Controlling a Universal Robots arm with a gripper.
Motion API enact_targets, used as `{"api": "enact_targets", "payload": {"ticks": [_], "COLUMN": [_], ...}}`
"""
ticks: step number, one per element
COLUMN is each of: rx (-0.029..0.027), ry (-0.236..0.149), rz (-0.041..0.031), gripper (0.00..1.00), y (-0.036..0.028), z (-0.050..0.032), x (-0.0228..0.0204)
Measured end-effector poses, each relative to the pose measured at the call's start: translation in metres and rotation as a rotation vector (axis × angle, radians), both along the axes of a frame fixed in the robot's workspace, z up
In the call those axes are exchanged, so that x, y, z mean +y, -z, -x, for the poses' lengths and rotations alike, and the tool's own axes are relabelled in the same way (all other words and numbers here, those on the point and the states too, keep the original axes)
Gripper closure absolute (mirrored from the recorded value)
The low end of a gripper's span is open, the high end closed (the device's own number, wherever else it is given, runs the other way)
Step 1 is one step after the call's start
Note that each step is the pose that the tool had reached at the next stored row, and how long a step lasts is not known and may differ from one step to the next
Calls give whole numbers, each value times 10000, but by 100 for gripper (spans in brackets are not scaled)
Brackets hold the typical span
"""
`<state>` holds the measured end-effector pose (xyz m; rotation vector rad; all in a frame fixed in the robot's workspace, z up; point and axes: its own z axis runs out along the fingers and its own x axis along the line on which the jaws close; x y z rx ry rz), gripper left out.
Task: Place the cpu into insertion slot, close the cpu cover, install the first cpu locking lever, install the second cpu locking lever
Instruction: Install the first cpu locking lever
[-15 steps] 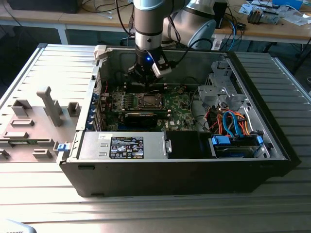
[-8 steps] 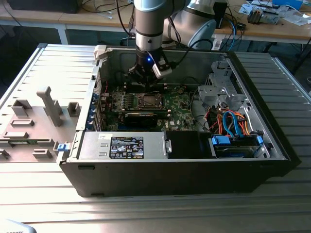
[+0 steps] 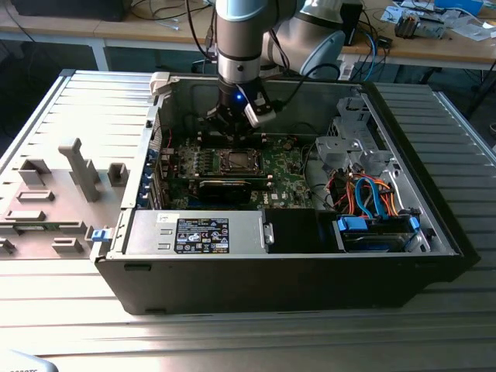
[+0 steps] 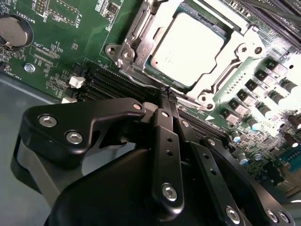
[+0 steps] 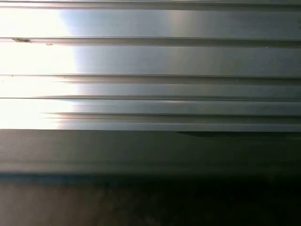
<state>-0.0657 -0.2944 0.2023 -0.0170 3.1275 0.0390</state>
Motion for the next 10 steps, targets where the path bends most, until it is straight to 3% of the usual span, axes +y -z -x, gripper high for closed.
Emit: {"api": "enact_targets", "payload": {"ticks": [10], "rx": [2], "ry": [1], "rz": [2], "gripper": [89], "y": [39], "z": [-16], "x": [-1]}}
